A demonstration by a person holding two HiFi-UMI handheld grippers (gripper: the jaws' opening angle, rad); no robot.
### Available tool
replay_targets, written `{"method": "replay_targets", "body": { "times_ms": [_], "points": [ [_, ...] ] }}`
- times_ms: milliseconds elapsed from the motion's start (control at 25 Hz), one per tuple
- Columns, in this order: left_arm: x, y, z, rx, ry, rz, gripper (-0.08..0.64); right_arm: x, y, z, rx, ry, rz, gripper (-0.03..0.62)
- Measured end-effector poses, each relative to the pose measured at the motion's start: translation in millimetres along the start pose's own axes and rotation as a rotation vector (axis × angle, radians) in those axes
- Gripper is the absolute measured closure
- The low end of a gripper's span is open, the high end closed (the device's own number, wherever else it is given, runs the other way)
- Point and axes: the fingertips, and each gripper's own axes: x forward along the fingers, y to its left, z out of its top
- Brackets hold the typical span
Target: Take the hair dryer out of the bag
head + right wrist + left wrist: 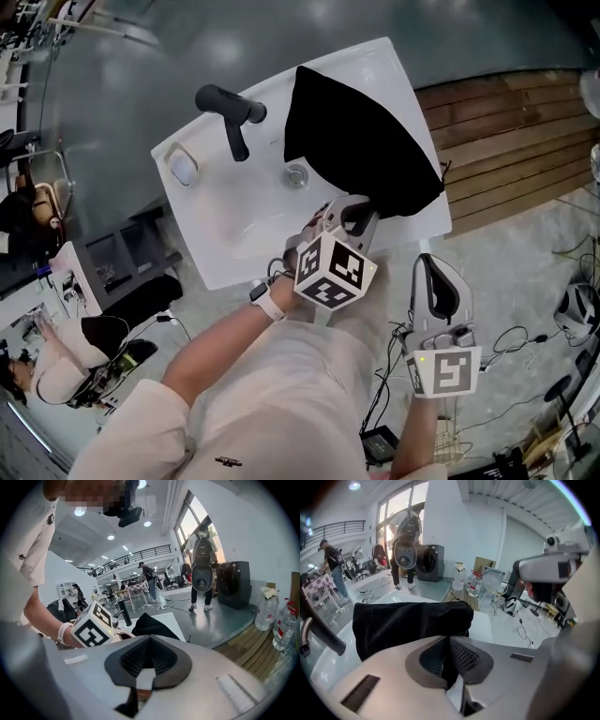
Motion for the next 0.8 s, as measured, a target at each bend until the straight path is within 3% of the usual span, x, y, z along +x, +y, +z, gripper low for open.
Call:
{"method": "replay_targets", "body": {
  "times_ms": [280,360,800],
  "points": [
    [-20.1,27.0,29.7,-0.167,-0.074,-0.042,0.541,24.6,-3.5,-12.9,-0.025,0.015,0.04,0.58],
    [-22.1,36.5,32.0,-0.211,-0.072,-0.043,0.541,31.8,-3.2,-11.1,-0.041,0.012,0.063,0.516],
    [-18.7,63.3,38.2,-0.266,-0.081,0.01,0.541,73.0,4.8,-4.9,-0.152,0.096,0.135,0.376]
  ]
}}
